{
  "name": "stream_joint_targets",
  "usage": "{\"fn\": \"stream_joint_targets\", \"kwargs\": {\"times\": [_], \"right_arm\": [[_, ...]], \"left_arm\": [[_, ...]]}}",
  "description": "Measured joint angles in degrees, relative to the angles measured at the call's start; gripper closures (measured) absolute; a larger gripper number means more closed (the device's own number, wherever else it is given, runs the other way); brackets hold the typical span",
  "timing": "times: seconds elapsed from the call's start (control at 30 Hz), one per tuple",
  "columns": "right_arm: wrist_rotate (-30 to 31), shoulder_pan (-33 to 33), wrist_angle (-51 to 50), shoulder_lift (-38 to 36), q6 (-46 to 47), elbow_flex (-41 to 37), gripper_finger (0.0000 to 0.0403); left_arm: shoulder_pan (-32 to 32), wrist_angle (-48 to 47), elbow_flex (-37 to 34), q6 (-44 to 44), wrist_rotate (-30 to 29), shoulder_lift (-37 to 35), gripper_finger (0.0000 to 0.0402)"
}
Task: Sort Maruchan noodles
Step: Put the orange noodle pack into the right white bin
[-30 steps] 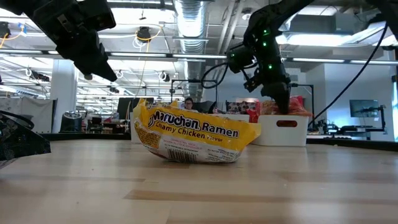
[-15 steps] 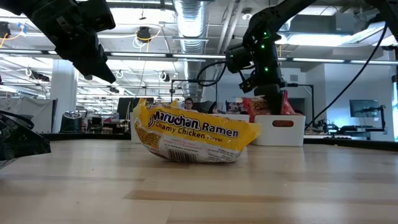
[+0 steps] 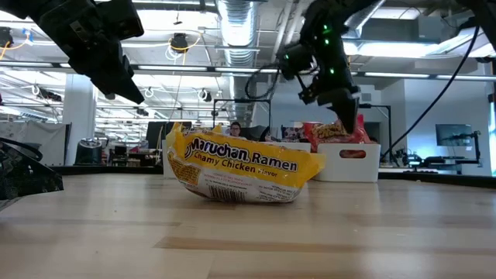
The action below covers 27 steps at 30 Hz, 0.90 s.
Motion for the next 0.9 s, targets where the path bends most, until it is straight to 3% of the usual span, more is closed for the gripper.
{"fn": "stream_joint_targets", "kwargs": {"times": [0.2,0.4,0.57,0.9], "right_arm": [[8.3,0.7,-1.9,0.0,-0.8,3.2,0.0356],[7.6,-2.8,0.1,-0.1,0.0,1.4,0.0356],[2.7,-5.0,0.4,-0.1,1.1,-2.5,0.0356],[3.6,-3.8,-0.3,0.0,0.3,-1.1,0.0356]], "left_arm": [[0.0,0.0,0.0,-0.1,0.0,0.0,0.0401],[0.0,0.0,0.0,-0.1,0.0,0.0,0.0401],[0.0,0.0,0.0,0.0,0.0,0.0,0.0402],[0.0,-0.1,0.0,-0.1,0.0,0.0,0.0401]]}}
